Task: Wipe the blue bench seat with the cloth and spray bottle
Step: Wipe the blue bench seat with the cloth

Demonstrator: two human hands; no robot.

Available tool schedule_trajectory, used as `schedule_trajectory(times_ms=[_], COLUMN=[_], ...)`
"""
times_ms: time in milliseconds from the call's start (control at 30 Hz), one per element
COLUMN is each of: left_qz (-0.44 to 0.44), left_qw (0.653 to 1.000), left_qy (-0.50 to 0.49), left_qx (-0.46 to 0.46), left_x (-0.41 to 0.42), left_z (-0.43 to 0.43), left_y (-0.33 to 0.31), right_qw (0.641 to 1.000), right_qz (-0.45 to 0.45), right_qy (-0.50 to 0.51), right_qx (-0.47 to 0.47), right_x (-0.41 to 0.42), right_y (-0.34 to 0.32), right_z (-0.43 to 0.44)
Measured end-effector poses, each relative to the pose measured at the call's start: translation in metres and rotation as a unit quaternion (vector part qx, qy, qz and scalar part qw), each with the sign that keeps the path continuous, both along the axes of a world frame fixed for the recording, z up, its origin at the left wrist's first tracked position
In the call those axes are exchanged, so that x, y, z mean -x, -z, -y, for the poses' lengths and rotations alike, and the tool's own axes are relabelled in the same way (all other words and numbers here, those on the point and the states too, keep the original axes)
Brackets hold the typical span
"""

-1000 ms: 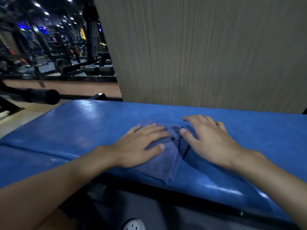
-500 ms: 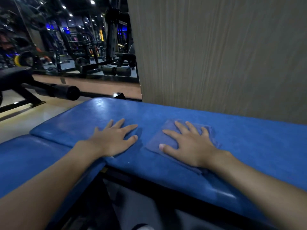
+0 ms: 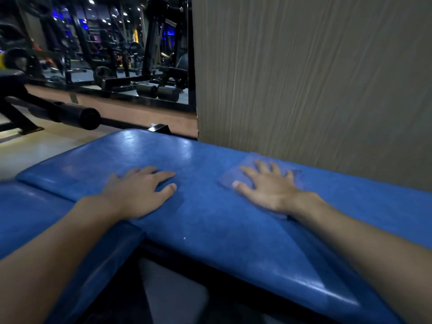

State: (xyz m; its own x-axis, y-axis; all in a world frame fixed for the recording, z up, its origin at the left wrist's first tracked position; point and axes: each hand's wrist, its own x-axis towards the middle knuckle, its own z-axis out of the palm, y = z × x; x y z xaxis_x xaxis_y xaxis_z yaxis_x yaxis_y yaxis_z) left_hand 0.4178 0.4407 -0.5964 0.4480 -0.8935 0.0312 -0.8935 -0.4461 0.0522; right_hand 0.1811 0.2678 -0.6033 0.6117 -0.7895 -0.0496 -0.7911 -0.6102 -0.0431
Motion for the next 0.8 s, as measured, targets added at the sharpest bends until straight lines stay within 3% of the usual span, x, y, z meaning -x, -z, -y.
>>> schedule_trajectory(times_ms=[100, 200, 333, 500, 600, 700, 800], left_qz=[-0.013, -0.023, -0.017, 0.002, 0.006, 0.000, -0.009], left_qw=[1.000, 0.999, 1.000, 1.000, 1.000, 1.000, 1.000], left_qy=[-0.011, -0.011, -0.011, 0.002, 0.004, 0.007, -0.006], left_qx=[0.012, 0.019, 0.013, -0.007, -0.003, 0.009, 0.029], left_x=[-0.005, -0.008, -0.007, -0.009, -0.011, -0.013, -0.019], left_z=[0.003, 0.004, 0.000, -0.003, -0.001, 0.001, 0.002], left_y=[0.000, 0.000, 0.002, 0.006, 0.006, 0.005, 0.004], right_qw=[0.988, 0.972, 0.981, 0.998, 0.995, 0.999, 0.995], right_qz=[0.009, 0.014, 0.027, 0.024, 0.002, 0.003, 0.019], right_qy=[-0.156, -0.232, -0.189, 0.043, 0.101, 0.051, -0.099], right_qx=[-0.001, 0.020, 0.017, 0.029, 0.014, 0.005, 0.009], right_x=[-0.015, -0.016, -0.007, 0.027, 0.025, -0.002, -0.029], right_y=[0.001, 0.001, 0.000, 0.000, 0.000, 0.000, 0.005], right_z=[-0.069, -0.098, -0.053, 0.063, 0.079, 0.046, -0.022])
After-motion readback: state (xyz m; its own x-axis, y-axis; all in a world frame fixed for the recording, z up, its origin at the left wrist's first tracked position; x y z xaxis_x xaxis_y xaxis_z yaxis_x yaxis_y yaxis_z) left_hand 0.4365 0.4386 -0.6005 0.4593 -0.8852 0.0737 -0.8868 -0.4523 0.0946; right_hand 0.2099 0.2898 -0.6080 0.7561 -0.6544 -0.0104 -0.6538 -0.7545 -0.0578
